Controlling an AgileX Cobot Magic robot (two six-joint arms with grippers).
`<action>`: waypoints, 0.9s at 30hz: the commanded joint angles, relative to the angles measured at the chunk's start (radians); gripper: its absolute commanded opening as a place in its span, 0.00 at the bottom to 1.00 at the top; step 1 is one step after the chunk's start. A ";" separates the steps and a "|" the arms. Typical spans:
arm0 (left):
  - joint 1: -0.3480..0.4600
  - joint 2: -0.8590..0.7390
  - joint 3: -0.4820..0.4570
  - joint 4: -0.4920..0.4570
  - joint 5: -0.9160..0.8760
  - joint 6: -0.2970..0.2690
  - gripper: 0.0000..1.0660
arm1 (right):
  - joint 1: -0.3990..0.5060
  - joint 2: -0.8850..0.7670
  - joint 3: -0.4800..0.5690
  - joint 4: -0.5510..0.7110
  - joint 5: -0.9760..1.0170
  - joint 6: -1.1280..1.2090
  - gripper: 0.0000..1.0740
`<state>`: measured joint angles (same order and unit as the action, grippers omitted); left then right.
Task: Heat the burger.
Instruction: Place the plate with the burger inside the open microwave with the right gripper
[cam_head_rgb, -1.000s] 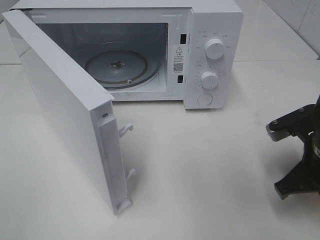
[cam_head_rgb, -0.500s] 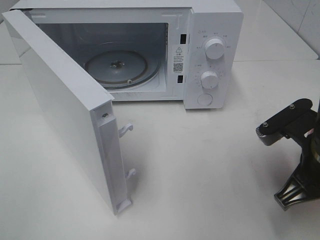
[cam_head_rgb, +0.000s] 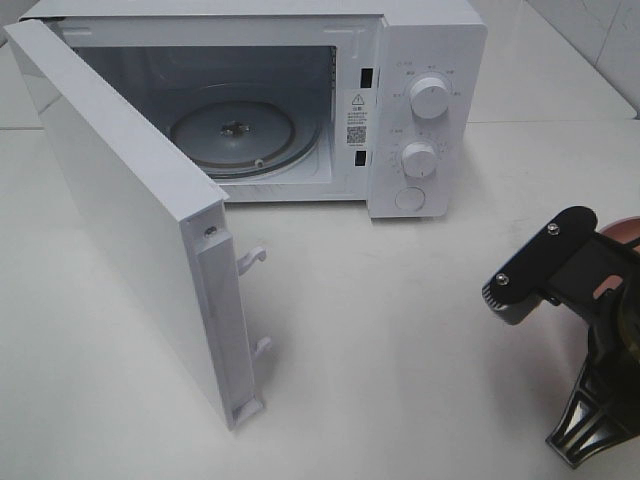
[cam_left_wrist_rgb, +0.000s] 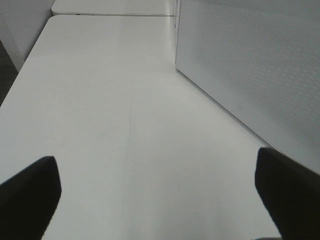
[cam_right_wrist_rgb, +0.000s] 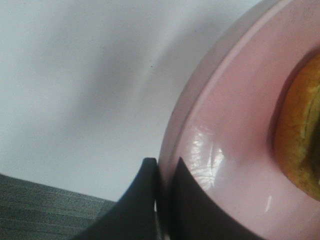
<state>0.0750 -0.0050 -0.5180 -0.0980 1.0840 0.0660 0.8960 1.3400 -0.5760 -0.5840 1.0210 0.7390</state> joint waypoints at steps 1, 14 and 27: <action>0.001 -0.005 0.000 -0.001 -0.012 -0.002 0.92 | 0.046 -0.017 0.003 -0.034 0.065 0.006 0.00; 0.001 -0.005 0.000 -0.001 -0.012 -0.002 0.92 | 0.310 -0.027 0.003 -0.023 0.122 0.003 0.00; 0.001 -0.005 0.000 -0.001 -0.012 -0.002 0.92 | 0.522 -0.027 0.002 -0.023 0.128 -0.009 0.00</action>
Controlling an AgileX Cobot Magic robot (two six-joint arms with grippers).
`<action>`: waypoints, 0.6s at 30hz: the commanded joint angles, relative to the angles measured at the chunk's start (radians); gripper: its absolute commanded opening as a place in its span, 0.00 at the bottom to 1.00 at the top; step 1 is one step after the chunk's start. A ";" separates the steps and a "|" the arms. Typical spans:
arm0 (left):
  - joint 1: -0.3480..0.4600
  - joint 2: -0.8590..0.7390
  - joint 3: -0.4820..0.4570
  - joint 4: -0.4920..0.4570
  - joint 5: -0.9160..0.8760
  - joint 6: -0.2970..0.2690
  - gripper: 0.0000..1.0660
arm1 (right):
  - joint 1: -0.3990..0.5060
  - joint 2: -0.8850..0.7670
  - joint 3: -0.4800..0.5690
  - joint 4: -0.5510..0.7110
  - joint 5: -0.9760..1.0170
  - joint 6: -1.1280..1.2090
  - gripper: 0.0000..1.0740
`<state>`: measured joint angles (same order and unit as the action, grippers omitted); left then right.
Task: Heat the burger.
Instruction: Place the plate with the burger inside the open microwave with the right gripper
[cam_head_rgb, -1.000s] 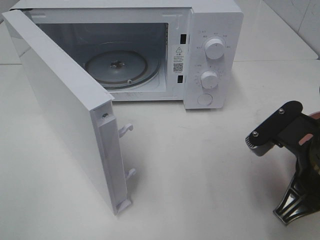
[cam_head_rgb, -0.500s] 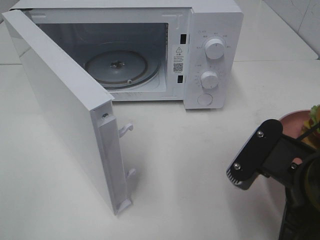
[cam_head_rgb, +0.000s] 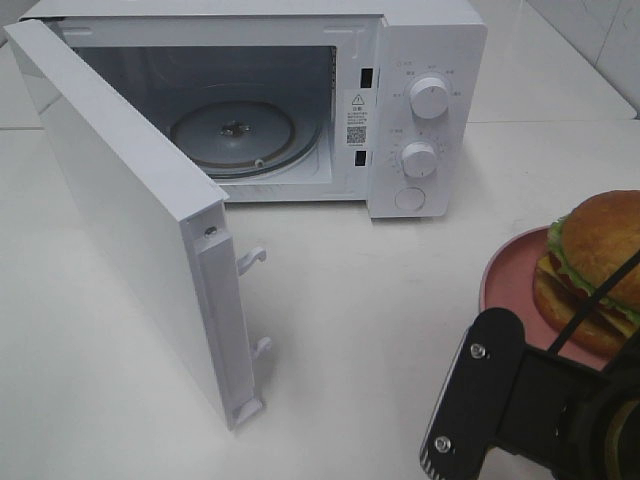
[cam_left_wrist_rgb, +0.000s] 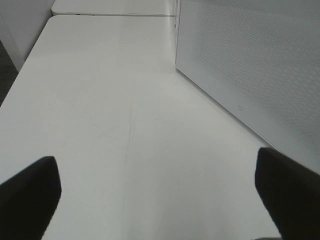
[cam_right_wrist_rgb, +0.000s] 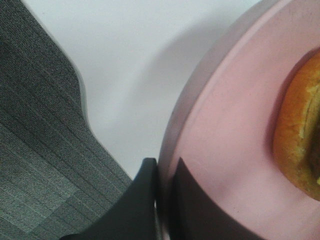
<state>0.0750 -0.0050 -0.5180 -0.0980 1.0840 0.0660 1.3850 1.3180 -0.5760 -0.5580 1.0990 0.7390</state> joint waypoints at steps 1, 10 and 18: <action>0.001 -0.005 0.000 -0.001 -0.012 -0.002 0.92 | 0.033 -0.005 0.002 -0.049 0.050 -0.009 0.00; 0.001 -0.005 0.000 -0.001 -0.012 -0.002 0.92 | 0.072 -0.005 0.002 -0.053 0.009 -0.116 0.00; 0.001 -0.005 0.000 -0.001 -0.012 -0.002 0.92 | 0.072 -0.005 0.002 -0.095 -0.076 -0.218 0.00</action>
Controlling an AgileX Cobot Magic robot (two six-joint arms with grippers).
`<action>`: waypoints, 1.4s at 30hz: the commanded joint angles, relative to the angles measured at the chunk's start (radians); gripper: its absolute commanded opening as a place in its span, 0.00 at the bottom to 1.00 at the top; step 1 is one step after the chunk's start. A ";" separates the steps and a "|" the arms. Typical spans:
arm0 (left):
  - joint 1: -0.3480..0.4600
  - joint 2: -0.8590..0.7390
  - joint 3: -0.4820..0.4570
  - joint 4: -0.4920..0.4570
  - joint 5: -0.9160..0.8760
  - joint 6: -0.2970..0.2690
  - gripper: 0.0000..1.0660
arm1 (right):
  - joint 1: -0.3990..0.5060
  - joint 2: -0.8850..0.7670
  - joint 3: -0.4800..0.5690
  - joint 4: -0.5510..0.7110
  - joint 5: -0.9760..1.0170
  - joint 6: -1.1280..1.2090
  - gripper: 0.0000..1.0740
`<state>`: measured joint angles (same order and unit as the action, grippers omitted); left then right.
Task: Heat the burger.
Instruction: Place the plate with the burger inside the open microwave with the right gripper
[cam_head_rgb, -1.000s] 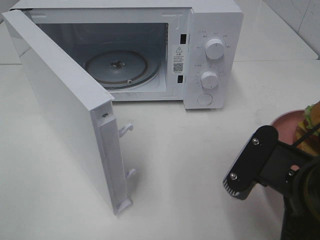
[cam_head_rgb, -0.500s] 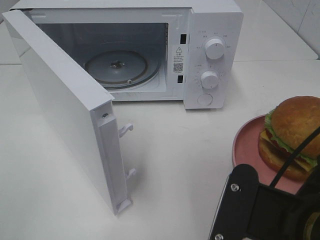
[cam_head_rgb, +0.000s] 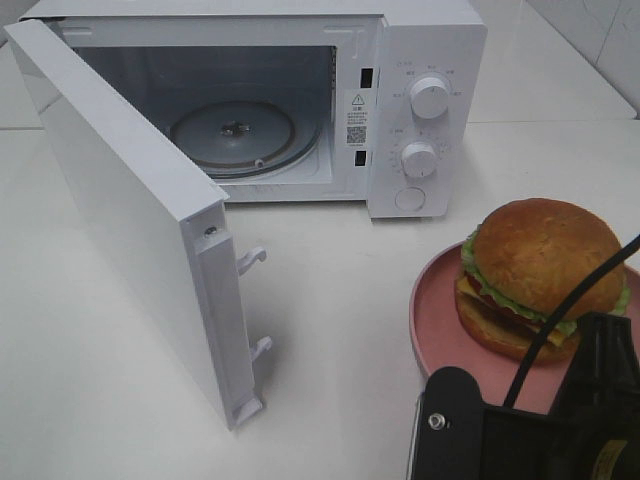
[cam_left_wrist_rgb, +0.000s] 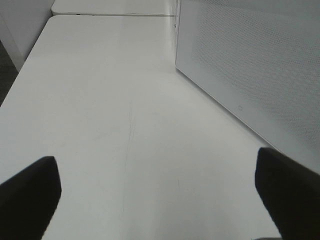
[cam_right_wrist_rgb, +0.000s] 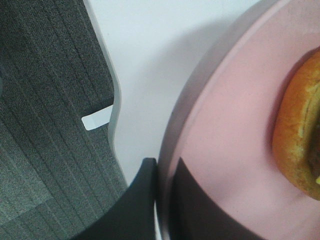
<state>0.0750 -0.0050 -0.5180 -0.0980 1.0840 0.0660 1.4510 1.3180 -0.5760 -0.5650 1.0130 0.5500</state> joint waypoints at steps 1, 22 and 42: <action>0.001 -0.005 0.000 -0.001 -0.012 -0.002 0.92 | 0.006 -0.005 0.002 -0.088 0.010 -0.029 0.00; 0.001 -0.005 0.000 -0.001 -0.012 -0.002 0.92 | 0.003 -0.005 0.002 -0.193 -0.151 -0.166 0.00; 0.001 -0.005 0.000 -0.001 -0.012 -0.002 0.92 | -0.409 -0.005 0.002 -0.185 -0.379 -0.571 0.00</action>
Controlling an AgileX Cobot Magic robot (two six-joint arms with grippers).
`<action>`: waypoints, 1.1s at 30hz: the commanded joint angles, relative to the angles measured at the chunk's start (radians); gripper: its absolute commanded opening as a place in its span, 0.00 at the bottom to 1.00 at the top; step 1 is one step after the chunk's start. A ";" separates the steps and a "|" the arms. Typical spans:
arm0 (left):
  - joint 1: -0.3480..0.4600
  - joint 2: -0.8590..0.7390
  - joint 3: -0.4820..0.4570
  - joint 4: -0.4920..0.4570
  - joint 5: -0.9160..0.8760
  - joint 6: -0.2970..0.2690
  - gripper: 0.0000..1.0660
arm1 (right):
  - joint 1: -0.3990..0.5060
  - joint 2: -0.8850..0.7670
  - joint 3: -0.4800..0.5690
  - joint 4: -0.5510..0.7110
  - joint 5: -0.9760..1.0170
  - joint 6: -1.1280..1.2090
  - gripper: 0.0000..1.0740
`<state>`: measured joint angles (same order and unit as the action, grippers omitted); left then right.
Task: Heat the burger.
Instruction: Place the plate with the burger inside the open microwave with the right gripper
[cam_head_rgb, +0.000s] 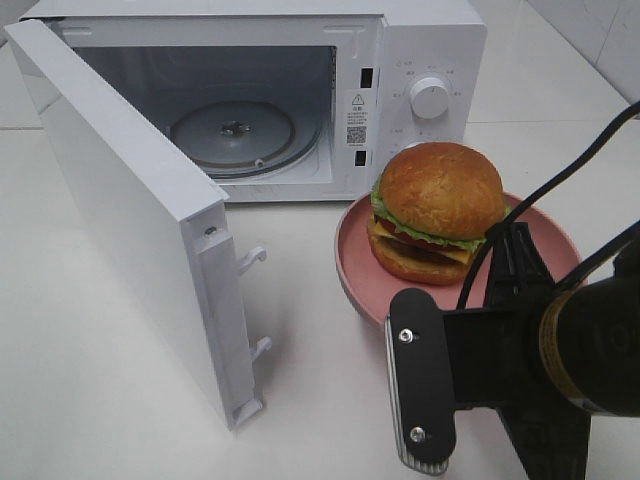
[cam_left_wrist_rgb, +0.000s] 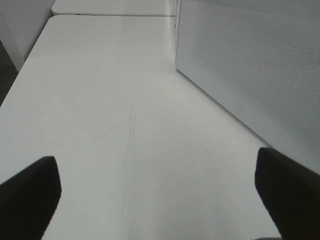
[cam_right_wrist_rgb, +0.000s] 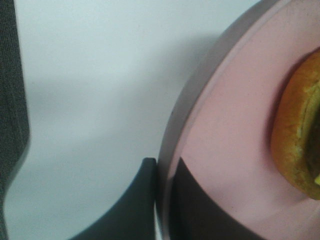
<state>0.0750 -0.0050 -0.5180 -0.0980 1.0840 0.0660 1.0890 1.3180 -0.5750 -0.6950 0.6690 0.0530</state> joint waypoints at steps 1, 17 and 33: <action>0.001 -0.005 0.000 -0.001 -0.012 -0.002 0.92 | -0.086 -0.005 0.001 -0.055 -0.059 -0.115 0.00; 0.001 -0.005 0.000 -0.001 -0.012 -0.002 0.92 | -0.205 -0.005 0.001 -0.055 -0.224 -0.288 0.00; 0.001 -0.005 0.000 -0.001 -0.012 -0.002 0.92 | -0.372 -0.005 0.001 0.118 -0.315 -0.719 0.00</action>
<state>0.0750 -0.0050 -0.5180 -0.0980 1.0840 0.0660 0.7330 1.3200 -0.5670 -0.5830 0.4180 -0.6030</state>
